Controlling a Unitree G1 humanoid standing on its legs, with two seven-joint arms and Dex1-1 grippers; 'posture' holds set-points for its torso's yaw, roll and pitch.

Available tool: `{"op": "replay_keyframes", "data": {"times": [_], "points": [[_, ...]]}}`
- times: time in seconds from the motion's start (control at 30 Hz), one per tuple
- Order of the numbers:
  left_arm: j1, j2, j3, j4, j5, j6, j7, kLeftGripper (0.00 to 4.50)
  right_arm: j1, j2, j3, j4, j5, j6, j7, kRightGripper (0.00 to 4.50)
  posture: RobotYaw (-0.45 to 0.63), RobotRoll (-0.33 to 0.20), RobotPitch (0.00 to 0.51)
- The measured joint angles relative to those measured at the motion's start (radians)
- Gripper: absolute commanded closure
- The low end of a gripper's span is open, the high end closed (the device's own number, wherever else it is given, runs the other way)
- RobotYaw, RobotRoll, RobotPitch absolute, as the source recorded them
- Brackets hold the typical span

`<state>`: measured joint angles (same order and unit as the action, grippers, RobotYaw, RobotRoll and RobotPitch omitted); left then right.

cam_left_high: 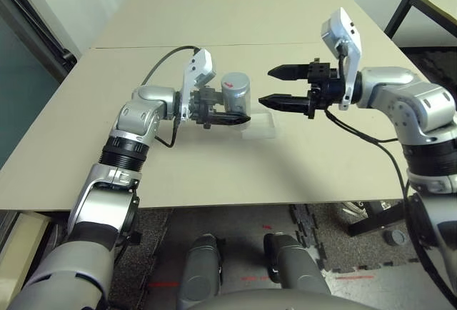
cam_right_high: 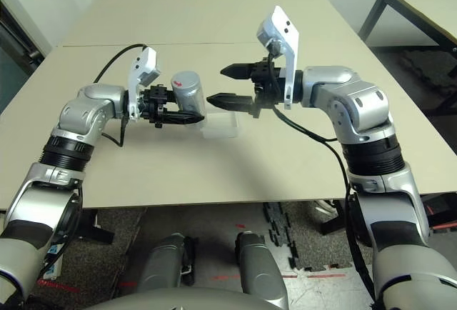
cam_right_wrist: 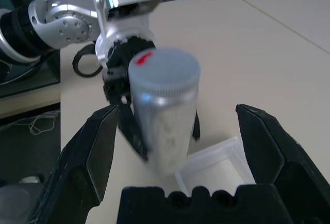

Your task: Pour the medicine from the bottle into the box.

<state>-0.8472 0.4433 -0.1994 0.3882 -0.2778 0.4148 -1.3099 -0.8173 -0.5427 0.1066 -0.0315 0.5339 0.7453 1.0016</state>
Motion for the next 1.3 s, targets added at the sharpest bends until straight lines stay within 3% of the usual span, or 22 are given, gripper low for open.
{"op": "replay_keyframes", "data": {"times": [0.5, 0.6, 0.73, 1.03, 1.3], "points": [[-0.046, -0.038, -0.018, 0.061, 0.028, -0.048, -0.020, 1.96, -0.040, 0.079, 0.005, 0.000, -0.011, 0.008, -0.033, 0.00, -0.04, 0.000, 0.087], [-0.046, -0.047, -0.018, 0.061, 0.028, -0.048, -0.019, 1.96, -0.040, 0.091, 0.012, 0.002, -0.011, 0.008, -0.035, 0.59, -0.03, 0.000, 0.087], [-0.045, -0.050, -0.020, 0.059, 0.028, -0.048, -0.019, 1.96, -0.044, 0.093, 0.013, 0.015, -0.025, 0.007, -0.041, 1.95, -0.03, 0.000, 0.086], [-0.045, -0.049, -0.020, 0.058, 0.028, -0.047, -0.022, 1.96, -0.051, 0.089, 0.016, 0.027, -0.025, 0.006, -0.026, 1.95, -0.04, 0.000, 0.086], [-0.071, -0.053, -0.023, 0.004, 0.024, -0.026, -0.065, 1.96, -0.143, 0.042, 0.026, 0.178, -0.023, -0.091, 0.228, 1.95, -0.03, 0.000, 0.089]]}}
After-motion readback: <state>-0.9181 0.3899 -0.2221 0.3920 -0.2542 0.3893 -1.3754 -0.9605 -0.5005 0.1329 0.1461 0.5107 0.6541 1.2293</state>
